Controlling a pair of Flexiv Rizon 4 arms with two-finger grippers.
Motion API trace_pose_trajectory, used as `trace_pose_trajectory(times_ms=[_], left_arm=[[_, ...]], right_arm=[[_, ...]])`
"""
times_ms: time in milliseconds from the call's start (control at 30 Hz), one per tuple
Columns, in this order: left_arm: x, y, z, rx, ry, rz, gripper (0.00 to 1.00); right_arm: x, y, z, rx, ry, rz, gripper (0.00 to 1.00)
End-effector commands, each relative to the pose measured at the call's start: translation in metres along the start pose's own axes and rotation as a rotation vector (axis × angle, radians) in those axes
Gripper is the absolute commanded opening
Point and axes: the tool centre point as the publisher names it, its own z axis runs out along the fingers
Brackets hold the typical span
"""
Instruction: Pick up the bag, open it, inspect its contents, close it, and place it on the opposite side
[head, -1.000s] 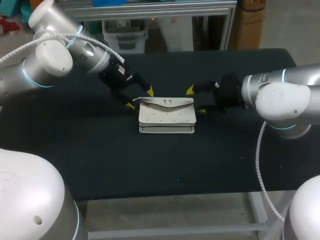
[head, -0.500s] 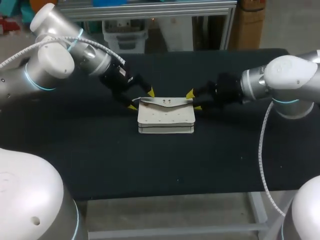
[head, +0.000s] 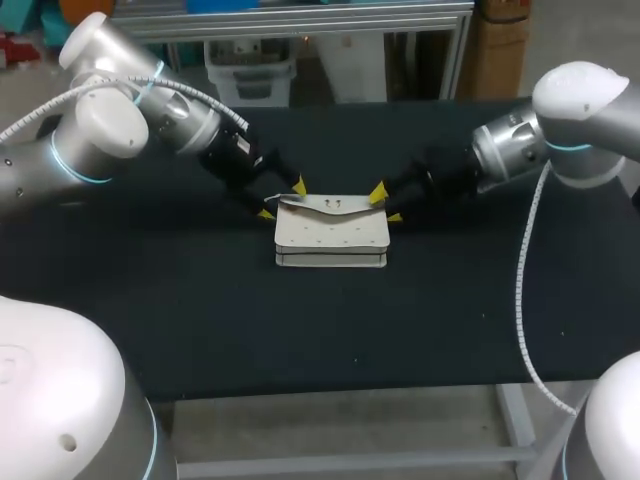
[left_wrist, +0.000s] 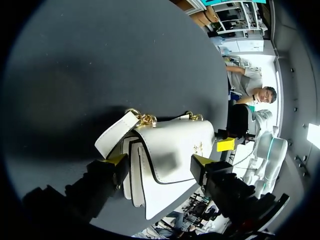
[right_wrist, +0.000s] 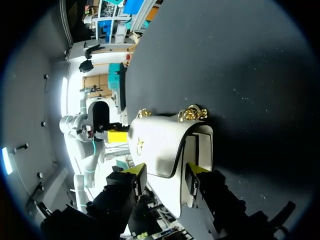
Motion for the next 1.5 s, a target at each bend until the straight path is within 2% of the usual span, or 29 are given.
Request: trace_pose_trajectory(times_ms=[33, 267, 367, 433, 500, 600, 700, 767, 900, 933, 1000, 1167, 1300, 1500], left_arm=[[-0.001, 0.000, 0.003, 0.000, 0.004, 0.003, 0.81], [-0.001, 0.000, 0.002, 0.004, 0.008, 0.005, 0.83], [-0.001, 0.000, 0.002, 0.003, 0.010, 0.004, 0.84], [-0.002, 0.000, 0.002, 0.004, 0.011, 0.004, 0.84], [-0.002, 0.000, 0.002, 0.002, 0.012, 0.004, 0.85], [-0.003, -0.001, 0.002, 0.001, 0.014, 0.004, 0.85], [-0.003, -0.001, 0.003, -0.002, 0.014, 0.006, 0.85], [-0.003, -0.001, 0.003, -0.002, 0.015, 0.007, 0.85], [-0.003, -0.001, 0.003, -0.003, 0.015, 0.008, 0.84], [-0.004, -0.001, 0.003, -0.002, 0.014, 0.008, 0.85], [-0.004, -0.001, 0.003, -0.003, 0.015, 0.009, 0.85], [-0.005, 0.000, 0.003, -0.001, 0.019, 0.007, 0.85], [-0.006, 0.001, 0.004, 0.009, 0.023, 0.009, 0.84], [-0.004, 0.005, 0.005, 0.016, 0.021, 0.021, 0.80]], right_arm=[[0.003, 0.005, 0.000, 0.737, -0.014, -0.006, 0.48], [0.001, 0.000, 0.002, 0.679, -0.034, -0.014, 0.49], [-0.001, -0.002, 0.002, 0.622, -0.048, -0.025, 0.62], [0.000, -0.004, 0.001, 0.582, -0.061, -0.036, 0.60], [0.000, -0.005, 0.000, 0.547, -0.066, -0.045, 0.63], [0.000, -0.006, -0.004, 0.470, -0.073, -0.069, 0.61], [0.002, -0.005, -0.009, 0.401, -0.061, -0.090, 0.49], [0.003, -0.004, -0.011, 0.366, -0.047, -0.103, 0.46], [0.004, -0.003, -0.013, 0.319, -0.056, -0.115, 0.47], [0.004, -0.003, -0.013, 0.314, -0.058, -0.116, 0.54], [0.003, -0.002, -0.012, 0.296, -0.069, -0.115, 0.56], [0.001, -0.002, -0.007, 0.254, -0.080, -0.122, 0.54], [0.001, -0.001, -0.004, 0.185, -0.099, -0.137, 0.48], [0.004, -0.001, -0.004, 0.122, -0.110, -0.155, 0.47]])
